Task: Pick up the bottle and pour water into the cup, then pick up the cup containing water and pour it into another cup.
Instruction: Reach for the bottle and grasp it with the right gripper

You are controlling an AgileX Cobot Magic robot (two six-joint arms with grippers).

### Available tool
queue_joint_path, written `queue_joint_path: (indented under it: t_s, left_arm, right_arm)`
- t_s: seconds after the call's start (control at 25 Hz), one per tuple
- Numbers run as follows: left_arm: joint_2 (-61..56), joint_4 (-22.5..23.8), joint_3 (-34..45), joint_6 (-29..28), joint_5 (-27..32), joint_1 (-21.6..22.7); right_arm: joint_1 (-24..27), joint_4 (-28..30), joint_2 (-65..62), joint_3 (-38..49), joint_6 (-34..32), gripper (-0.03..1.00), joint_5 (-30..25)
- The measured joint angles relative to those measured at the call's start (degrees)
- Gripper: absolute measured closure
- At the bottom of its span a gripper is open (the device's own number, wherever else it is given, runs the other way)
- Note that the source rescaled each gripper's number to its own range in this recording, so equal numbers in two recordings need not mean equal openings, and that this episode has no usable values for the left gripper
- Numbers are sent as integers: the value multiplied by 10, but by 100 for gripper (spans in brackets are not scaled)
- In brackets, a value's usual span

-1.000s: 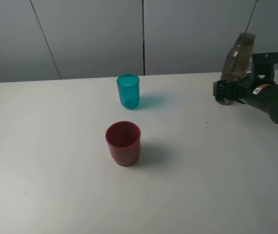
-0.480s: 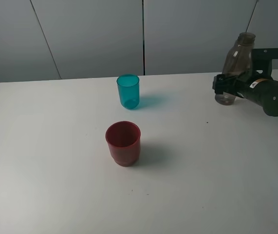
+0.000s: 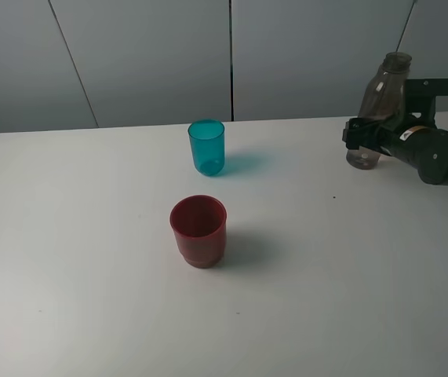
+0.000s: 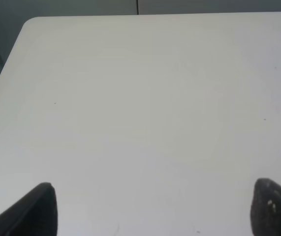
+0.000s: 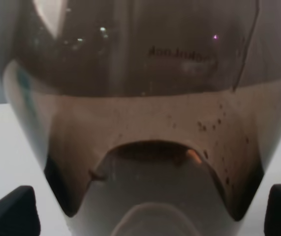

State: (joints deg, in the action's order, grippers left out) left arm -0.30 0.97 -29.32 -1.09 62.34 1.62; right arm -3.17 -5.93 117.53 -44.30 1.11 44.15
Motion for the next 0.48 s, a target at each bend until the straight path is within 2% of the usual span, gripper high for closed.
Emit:
queue_joint_path:
  t_s: [0.48]
  left_arm:
    - [0, 0, 0, 0, 0, 0]
  right_arm:
    - [2, 1, 21, -41, 9, 0, 2]
